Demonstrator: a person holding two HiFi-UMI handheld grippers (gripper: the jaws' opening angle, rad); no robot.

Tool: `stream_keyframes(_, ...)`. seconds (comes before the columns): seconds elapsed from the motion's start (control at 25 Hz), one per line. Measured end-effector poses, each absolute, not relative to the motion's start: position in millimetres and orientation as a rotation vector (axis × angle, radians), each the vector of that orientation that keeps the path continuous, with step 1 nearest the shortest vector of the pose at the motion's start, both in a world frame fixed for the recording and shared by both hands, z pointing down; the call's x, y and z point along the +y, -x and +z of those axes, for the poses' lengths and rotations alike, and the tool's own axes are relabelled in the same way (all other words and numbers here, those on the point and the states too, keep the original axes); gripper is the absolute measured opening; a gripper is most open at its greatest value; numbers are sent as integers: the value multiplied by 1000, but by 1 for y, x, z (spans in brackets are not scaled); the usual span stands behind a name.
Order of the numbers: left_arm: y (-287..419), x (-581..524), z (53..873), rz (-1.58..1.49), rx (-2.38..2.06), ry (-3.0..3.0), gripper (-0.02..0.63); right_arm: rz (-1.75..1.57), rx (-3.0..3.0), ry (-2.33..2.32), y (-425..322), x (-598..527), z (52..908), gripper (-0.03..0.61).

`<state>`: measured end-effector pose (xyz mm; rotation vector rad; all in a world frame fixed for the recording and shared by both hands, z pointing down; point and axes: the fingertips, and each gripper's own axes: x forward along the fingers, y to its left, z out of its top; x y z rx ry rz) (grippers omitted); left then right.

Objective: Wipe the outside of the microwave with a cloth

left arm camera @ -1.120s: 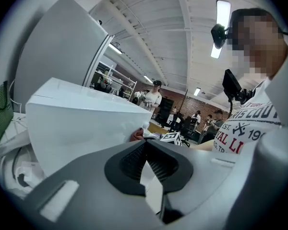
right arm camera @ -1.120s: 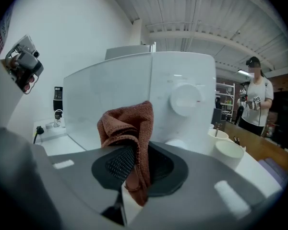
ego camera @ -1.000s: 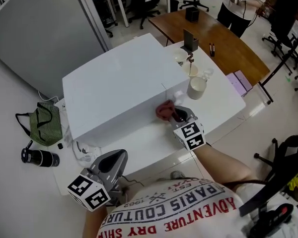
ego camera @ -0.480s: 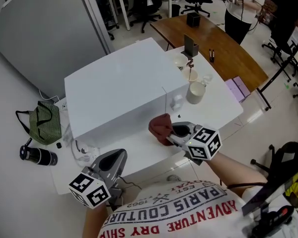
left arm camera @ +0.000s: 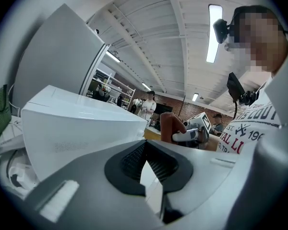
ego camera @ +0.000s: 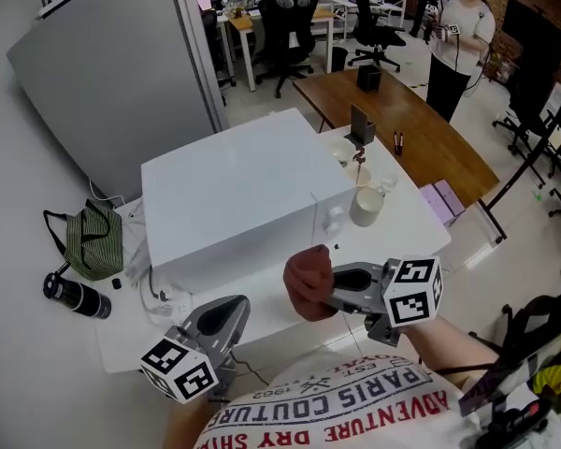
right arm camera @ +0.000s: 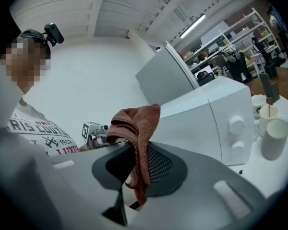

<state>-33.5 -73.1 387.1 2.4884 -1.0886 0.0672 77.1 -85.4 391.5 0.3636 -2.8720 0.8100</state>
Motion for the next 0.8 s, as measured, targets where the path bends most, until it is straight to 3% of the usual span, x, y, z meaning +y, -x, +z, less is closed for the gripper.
stream_keyframes(0.8, 10, -58, 376, 94, -1088, -2507, 6, 806, -2892, -307, -81, -70, 393, 49)
